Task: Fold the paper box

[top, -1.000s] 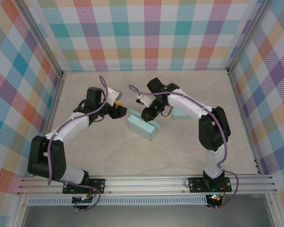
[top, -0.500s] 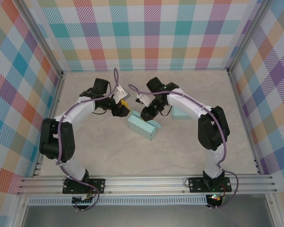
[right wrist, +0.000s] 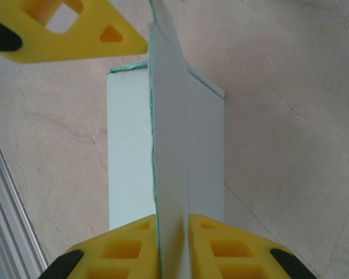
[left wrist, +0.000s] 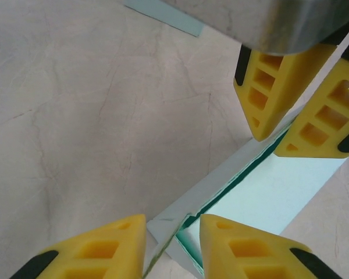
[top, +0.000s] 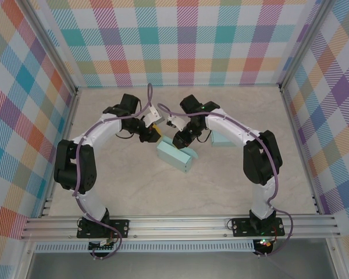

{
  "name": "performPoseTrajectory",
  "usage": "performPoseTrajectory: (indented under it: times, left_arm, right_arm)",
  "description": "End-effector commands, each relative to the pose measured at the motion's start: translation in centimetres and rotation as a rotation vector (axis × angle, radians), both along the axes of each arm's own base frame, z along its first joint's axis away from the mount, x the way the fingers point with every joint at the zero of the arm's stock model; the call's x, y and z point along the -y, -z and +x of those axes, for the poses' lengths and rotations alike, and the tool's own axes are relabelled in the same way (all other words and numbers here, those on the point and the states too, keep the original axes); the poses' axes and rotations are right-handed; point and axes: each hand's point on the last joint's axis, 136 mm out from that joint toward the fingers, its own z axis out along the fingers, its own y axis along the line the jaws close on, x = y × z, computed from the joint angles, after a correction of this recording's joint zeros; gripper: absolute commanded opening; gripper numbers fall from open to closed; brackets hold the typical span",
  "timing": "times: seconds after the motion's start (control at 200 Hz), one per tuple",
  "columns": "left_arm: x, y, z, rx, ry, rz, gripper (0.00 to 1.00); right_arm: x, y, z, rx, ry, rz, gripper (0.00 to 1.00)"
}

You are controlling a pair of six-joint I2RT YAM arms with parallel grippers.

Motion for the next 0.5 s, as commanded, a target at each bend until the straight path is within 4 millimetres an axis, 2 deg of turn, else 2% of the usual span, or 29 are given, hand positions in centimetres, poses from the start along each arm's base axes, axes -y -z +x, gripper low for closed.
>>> performPoseTrajectory:
  times: [0.0, 0.26, 0.395, 0.495]
  left_arm:
    - [0.8, -0.1, -0.5, -0.004, 0.038, 0.022, 0.25]
    - [0.9, 0.0, -1.2, -0.019, 0.03, 0.05, 0.0]
    - [0.7, -0.4, -1.4, 0.013, -0.006, 0.068, 0.0]
    - [0.6, -0.8, -1.8, 0.045, -0.021, 0.072, 0.0]
  right_arm:
    - [-0.5, -0.5, 0.3, 0.001, -0.003, 0.021, 0.19]
    - [0.1, -0.4, 0.9, 0.027, 0.04, -0.01, 0.19]
    - [0.8, -0.5, 1.6, 0.053, 0.105, -0.041, 0.2]
    - [1.6, -0.9, 1.9, 0.074, 0.164, -0.055, 0.24]
